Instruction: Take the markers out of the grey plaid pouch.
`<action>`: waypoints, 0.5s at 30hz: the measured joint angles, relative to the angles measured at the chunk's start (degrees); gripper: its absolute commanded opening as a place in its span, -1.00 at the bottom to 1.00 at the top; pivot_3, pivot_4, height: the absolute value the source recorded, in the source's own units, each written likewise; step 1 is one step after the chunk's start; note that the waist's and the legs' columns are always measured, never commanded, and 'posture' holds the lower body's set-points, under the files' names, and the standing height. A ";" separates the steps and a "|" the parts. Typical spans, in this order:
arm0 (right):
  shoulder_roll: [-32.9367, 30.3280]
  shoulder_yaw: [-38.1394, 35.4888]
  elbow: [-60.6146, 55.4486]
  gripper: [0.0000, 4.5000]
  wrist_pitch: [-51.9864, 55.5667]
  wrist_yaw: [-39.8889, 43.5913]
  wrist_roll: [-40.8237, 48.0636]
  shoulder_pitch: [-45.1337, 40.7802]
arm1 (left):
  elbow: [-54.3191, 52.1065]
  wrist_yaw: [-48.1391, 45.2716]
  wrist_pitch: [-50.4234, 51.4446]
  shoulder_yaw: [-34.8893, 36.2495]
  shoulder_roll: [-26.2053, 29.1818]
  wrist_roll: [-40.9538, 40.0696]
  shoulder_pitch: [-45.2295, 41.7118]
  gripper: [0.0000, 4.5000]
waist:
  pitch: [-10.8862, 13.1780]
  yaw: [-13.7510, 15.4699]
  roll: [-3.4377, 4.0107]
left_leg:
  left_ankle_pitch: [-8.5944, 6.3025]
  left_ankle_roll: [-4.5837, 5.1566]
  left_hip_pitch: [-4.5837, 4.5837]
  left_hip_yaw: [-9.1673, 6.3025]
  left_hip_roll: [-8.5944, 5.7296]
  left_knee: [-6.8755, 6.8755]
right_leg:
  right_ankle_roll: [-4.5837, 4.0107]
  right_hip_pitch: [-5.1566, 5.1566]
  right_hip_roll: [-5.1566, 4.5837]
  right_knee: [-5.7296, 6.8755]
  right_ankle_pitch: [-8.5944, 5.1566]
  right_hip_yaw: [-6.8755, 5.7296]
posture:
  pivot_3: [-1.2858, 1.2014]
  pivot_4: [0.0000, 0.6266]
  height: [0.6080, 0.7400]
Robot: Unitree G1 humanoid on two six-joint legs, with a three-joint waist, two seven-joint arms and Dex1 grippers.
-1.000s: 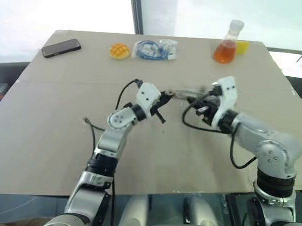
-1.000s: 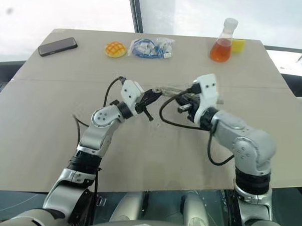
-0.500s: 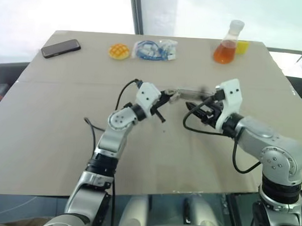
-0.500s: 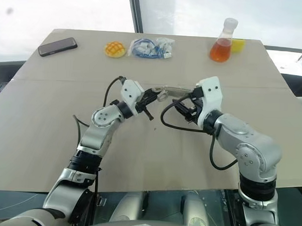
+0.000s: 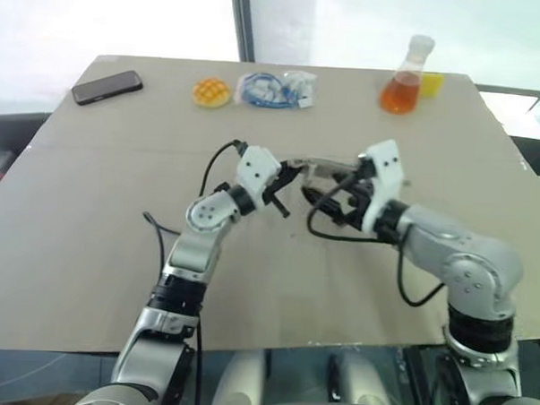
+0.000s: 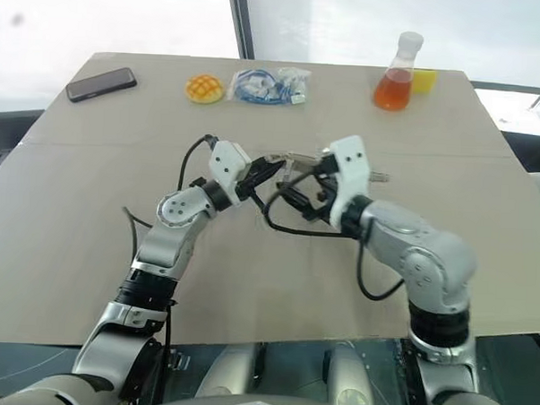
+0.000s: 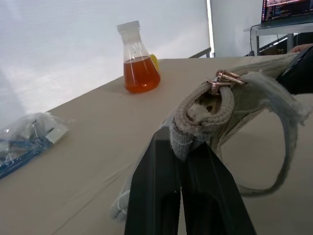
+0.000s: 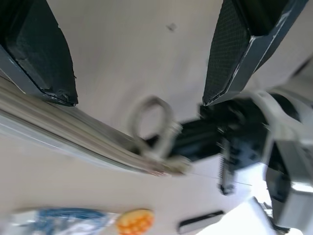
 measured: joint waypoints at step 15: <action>-0.58 -3.09 4.73 -0.97 -2.02 -1.09 -4.33 -0.41 | -1.62 -0.01 0.56 0.04 0.76 -0.01 0.83 -1.00 | 0.02 0.29 0.03 | 0.00 0.00 -0.04 0.02 -0.04 -0.06 | 0.00 -0.04 -0.03 -0.04 0.00 0.02 | 0.03 -0.52 1.00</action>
